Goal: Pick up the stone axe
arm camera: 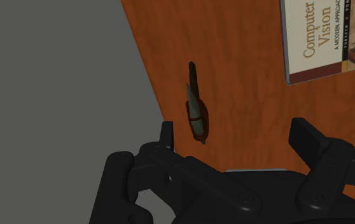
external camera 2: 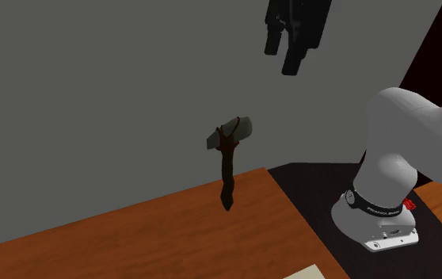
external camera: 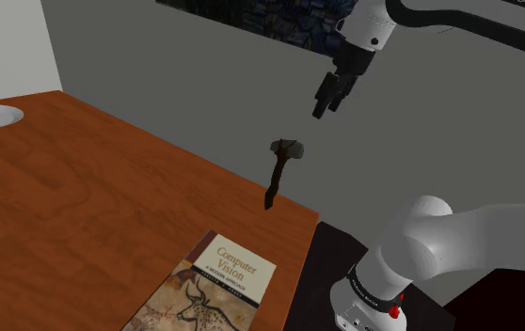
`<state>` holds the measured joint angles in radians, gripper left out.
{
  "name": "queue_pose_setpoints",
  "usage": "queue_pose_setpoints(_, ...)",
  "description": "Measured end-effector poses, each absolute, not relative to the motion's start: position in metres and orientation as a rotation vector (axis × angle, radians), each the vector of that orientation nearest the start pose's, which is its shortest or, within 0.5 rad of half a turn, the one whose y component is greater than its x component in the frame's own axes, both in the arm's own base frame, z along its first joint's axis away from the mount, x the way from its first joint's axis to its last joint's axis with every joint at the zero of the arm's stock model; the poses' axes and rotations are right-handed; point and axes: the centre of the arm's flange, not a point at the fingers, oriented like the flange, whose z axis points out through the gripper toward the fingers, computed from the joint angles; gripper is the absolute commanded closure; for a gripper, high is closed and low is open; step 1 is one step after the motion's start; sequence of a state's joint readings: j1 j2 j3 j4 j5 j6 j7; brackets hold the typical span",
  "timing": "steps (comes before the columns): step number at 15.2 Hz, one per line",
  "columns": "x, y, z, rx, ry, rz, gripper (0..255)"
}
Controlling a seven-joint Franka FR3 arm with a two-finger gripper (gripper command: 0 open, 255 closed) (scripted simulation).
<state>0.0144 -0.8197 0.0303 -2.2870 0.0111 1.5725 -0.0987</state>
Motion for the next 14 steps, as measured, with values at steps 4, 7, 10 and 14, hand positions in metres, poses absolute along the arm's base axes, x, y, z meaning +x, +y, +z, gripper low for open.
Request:
queue_pose_setpoints(4,0.325,0.019,0.615,-3.151,-0.226,-0.089,0)
queue_pose_setpoints(7,0.359,0.023,0.586,-3.157,-0.243,0.019,0)
queue_pose_setpoints(10,0.396,0.026,0.56,-3.16,-0.261,0.129,0)
queue_pose_setpoints(14,0.437,0.026,0.514,-3.156,-0.284,0.271,0)
